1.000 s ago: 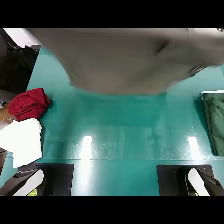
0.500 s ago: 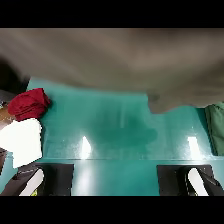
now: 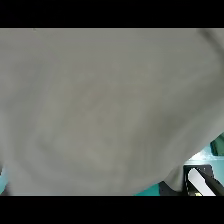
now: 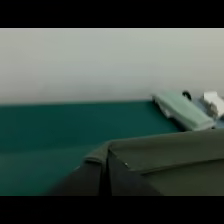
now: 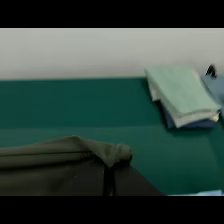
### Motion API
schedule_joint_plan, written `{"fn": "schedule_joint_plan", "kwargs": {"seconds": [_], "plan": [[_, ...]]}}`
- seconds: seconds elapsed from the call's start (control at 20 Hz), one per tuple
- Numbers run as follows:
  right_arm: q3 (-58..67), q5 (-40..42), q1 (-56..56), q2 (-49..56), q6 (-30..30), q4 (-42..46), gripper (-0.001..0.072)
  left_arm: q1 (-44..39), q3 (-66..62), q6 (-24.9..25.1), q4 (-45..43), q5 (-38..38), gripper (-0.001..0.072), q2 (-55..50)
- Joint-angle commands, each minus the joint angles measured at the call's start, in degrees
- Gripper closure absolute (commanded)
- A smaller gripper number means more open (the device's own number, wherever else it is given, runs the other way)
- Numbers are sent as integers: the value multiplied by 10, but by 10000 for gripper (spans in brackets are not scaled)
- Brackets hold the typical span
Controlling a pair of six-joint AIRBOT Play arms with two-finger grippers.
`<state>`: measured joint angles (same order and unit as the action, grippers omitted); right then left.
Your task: Fold the shirts.
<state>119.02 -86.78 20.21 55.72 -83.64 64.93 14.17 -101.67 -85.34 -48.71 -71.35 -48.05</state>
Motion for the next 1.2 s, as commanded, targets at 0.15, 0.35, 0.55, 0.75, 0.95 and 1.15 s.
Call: {"fn": "schedule_joint_plan", "kwargs": {"seconds": [0.15, 0.35, 0.55, 0.75, 0.95, 1.15], "plan": [[-136, -159, -171, 215, -33, 99, 692, -83, 289, 31, -39, -60, 684, -119], [-207, -110, -198, 340, -34, 102, 692, -125, 305, 33, -111, 69, 684, -242], [-187, 35, -189, 422, -34, 102, 692, -125, 304, 33, -95, 288, 684, -316], [-121, 151, -182, 466, -33, 102, 692, -125, 294, 103, -31, 403, 684, -343], [-79, 218, -182, 477, -33, 103, 692, -125, 268, 129, -25, 434, 684, -348], [-95, 156, -186, 476, -13, 103, 692, -125, 263, 170, -31, 358, 684, -348]]}}
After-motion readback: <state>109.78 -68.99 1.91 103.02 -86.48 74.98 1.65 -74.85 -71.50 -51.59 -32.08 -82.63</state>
